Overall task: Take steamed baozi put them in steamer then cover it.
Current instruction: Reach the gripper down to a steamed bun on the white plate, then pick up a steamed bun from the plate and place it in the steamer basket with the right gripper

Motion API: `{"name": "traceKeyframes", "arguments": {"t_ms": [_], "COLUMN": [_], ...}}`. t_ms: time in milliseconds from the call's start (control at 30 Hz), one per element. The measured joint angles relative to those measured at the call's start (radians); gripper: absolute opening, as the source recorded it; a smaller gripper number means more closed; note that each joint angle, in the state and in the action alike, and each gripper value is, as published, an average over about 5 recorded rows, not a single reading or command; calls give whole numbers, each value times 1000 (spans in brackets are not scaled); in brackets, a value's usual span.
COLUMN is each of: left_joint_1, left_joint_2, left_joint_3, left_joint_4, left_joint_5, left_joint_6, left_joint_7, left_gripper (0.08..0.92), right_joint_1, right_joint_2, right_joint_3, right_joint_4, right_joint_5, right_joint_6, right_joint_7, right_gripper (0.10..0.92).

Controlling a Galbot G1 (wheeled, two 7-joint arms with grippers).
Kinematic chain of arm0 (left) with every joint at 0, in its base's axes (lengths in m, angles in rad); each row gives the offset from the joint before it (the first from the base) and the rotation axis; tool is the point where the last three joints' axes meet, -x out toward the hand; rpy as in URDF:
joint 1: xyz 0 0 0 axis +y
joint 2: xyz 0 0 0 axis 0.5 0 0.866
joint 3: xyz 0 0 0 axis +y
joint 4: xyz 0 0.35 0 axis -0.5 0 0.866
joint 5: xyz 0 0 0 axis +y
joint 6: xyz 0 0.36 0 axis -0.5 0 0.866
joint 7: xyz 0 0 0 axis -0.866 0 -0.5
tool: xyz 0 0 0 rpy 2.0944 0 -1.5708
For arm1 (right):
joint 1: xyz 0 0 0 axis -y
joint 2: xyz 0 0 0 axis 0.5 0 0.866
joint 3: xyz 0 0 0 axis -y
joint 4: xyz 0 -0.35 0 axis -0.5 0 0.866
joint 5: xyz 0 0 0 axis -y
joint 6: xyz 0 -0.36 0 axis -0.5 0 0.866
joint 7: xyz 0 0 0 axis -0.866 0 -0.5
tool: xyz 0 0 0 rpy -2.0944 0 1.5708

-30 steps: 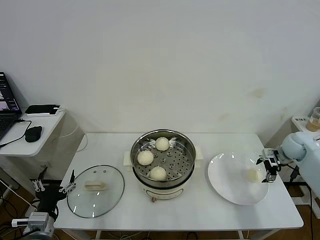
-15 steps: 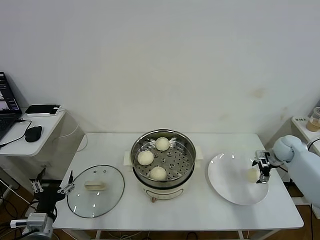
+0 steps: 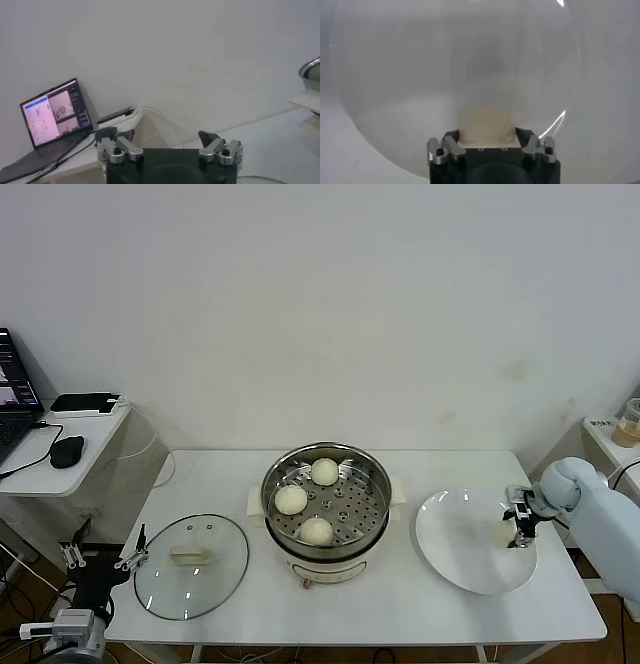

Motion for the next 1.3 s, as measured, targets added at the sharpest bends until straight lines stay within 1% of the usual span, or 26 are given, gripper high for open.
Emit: {"name": "traceKeyframes", "arguments": {"t_ms": [133, 300, 567, 767, 933, 1100, 1300], "left_joint_1": [1, 4, 3, 3, -1, -7, -13], "left_joint_2": [0, 1, 1, 4, 4, 2, -7], "left_joint_3": [-1, -4, -7, -8, -2, 8, 22], "left_joint_4": [-5, -10, -12, -18, -21, -22, -19], "left_joint_5": [0, 0, -1, -1, 1, 6, 20], "left_joint_6": [0, 0, 0, 0, 0, 0, 0], "left_joint_7": [0, 0, -1, -1, -2, -2, -4], "left_gripper": [823, 823, 823, 823, 823, 823, 823], "right_joint_1": [7, 28, 125, 270, 436, 602, 742], "right_joint_2": [-6, -33, -105, -151, -156, -124, -40], "right_joint_3": [-11, -41, -144, -272, -415, -559, -700], "right_joint_4": [7, 42, 138, 223, 311, 388, 439], "right_joint_5": [5, 31, 133, 244, 363, 484, 627], "right_joint_6": [-6, -21, -60, -103, -152, -209, -296], "right_joint_7": [-5, -24, -53, -57, -42, -10, 51], "right_gripper": [607, 603, 602, 605, 611, 613, 619]}}
